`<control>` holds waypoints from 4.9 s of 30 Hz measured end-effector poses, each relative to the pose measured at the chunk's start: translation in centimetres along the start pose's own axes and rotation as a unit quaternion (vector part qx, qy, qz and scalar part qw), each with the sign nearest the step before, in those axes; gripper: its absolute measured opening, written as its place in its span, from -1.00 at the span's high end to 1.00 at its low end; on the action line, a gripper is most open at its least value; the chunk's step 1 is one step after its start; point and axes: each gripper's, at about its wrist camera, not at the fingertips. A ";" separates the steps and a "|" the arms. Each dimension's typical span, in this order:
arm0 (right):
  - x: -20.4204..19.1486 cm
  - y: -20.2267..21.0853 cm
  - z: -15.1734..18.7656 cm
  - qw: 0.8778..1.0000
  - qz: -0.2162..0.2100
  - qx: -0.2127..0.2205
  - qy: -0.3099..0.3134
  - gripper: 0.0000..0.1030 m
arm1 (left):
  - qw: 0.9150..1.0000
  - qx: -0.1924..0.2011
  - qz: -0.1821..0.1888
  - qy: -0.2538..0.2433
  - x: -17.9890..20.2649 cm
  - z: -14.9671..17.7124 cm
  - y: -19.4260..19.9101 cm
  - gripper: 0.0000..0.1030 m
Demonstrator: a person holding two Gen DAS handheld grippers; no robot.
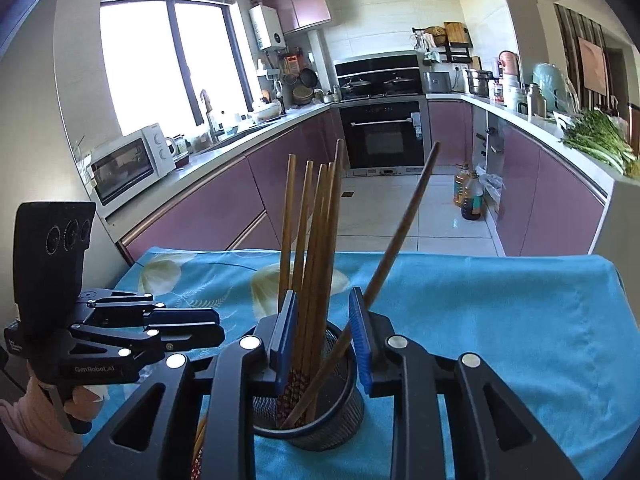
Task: Organize utensils
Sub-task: 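Move the open right gripper back over the chopstick pile, then close the right gripper on another red-patterned chopstick from the pile, then raise the chopstick upright with the right gripper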
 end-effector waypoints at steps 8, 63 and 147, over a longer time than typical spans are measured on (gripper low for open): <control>-1.7 2.5 1.7 0.999 -0.033 0.021 0.015 0.31 | 0.999 0.010 -0.042 -0.001 -0.9 2.1 1.3 0.41; -6.8 -6.1 11.2 0.986 -0.043 -0.161 0.013 0.31 | 0.991 -0.080 -0.106 -0.003 -1.8 11.8 -1.0 0.67; -7.2 -4.2 9.2 0.989 -0.078 -0.123 0.018 0.89 | 0.994 -0.043 -0.103 0.016 -1.7 11.0 1.0 0.86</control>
Point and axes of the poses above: each gripper's, at about its wrist camera, not at the fingertips, and y roughly against the way its jaws point, x to its right, z to its underside, and after that the axes turned 11 degrees about -z, right-handed
